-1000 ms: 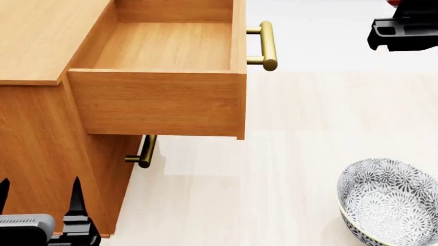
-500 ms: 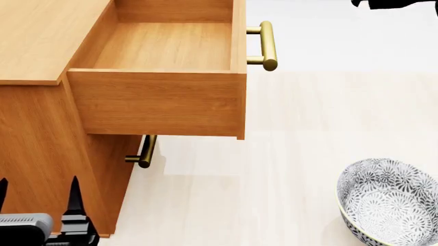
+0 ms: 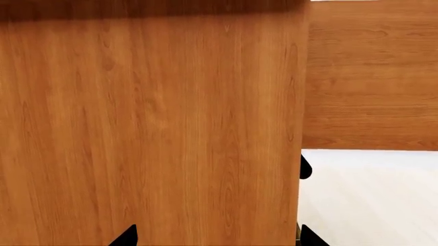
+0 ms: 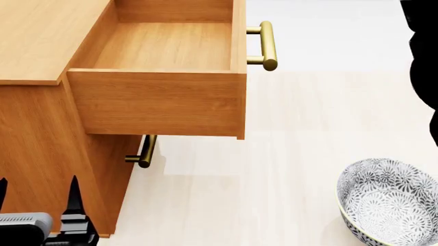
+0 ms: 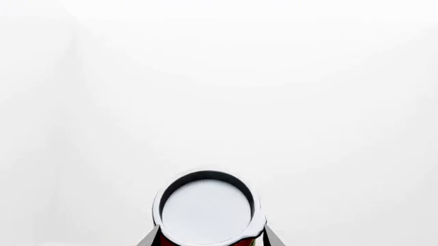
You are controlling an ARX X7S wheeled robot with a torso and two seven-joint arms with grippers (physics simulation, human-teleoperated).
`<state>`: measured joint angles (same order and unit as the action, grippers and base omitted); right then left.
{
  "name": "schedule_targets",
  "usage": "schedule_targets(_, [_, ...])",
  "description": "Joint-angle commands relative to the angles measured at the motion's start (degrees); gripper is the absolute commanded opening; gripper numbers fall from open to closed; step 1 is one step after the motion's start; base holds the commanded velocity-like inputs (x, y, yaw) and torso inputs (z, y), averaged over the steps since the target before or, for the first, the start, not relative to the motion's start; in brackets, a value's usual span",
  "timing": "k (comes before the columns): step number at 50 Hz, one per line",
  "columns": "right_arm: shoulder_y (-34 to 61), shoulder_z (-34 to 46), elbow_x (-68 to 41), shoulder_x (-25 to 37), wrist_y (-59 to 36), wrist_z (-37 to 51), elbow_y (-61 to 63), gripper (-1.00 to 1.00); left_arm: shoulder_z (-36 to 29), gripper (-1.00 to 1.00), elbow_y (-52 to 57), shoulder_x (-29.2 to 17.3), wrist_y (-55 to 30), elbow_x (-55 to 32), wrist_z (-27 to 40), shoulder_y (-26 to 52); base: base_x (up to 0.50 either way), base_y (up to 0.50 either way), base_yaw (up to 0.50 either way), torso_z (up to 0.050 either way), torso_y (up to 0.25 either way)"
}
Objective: Put the ketchup in the top drawer of the cabinet.
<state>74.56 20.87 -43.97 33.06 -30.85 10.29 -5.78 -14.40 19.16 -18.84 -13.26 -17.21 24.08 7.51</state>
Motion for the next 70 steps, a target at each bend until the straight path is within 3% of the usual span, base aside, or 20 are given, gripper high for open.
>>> schedule_targets(1, [3.91, 1.87, 2.94, -3.65, 1.16, -4.01, -5.96, -1.00, -0.18, 1.00, -0.42, -0.05, 0.54, -0.04, 0.01, -0.01, 0.00, 0.00, 0.00, 0.000, 0.000])
schedule_targets(27, [16.25, 7.51, 8.94, -14.74, 6.82, -12.49, -29.90, -1.00, -0.40, 1.00, 0.98, -0.57, 0.18, -0.42, 0.76, -0.64, 0.00, 0.00, 0.00, 0.000, 0.000])
schedule_targets(50, [30.27, 9.99, 14.21, -28.06, 23.06, -26.44, -68.51, -1.00, -0.63, 1.00, 0.11, -0.59, 0.07, -0.89, 0.87, 0.24, 0.00, 0.00, 0.00, 0.000, 0.000])
schedule_targets(70, [29.82, 0.74, 26.15, -31.18, 19.02, -32.13, -69.18, -1.00, -0.73, 1.00, 1.61, -1.10, -0.63, -1.11, 1.62, -0.01, 0.00, 0.00, 0.00, 0.000, 0.000])
